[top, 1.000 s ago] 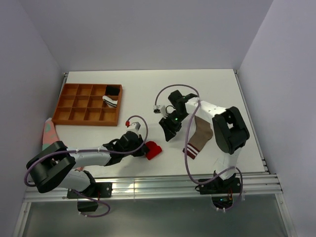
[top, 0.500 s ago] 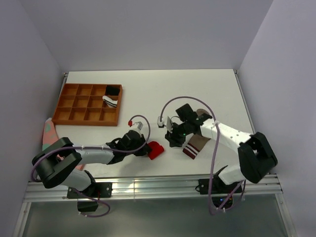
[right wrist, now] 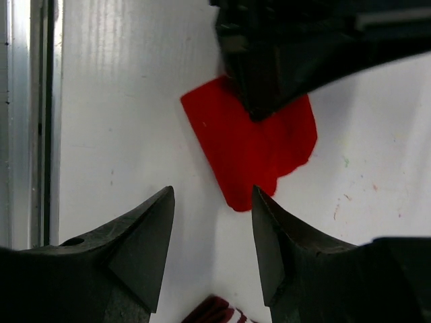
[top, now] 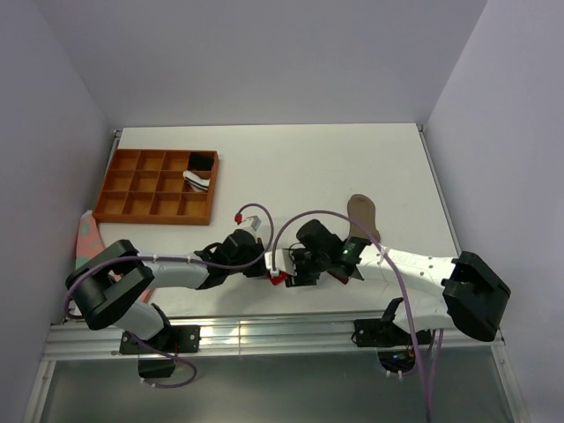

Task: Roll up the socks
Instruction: Roll the sock at the center of the board.

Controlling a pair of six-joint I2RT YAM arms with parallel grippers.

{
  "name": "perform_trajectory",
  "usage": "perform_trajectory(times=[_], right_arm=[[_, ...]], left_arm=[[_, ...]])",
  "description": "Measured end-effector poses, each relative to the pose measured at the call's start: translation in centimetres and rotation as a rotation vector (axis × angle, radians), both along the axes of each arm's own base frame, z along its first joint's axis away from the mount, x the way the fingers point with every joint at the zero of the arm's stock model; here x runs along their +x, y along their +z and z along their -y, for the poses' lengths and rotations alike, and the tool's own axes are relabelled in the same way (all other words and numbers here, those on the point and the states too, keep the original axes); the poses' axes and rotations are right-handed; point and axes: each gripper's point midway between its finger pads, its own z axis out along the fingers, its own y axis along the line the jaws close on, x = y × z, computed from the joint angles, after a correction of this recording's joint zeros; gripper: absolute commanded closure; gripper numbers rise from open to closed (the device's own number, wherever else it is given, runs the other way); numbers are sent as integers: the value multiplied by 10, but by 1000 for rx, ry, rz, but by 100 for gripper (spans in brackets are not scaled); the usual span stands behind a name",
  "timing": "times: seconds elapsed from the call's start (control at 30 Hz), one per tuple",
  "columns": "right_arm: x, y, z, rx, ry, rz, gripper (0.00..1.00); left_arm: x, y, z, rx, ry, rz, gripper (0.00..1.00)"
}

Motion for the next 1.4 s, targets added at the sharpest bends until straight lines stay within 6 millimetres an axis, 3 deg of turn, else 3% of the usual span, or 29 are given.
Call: perform_trajectory(times=[0.2,0.53,1.03,1.4], right_arm=[[-12,-11,-6,-29,64,77,44],[0,-13,-17,-30,69,203,46],[4,-30,-13,-97,88,238,47],[7,-31,-18,-109,84,225,59]], left_arm=[[0,0,2,0,-9,-5,100],[-1,0,4,0,-18,-7,100],[0,0,5,-4,-28,-14,100],[0,-1,5,-13,-45,-25,100]])
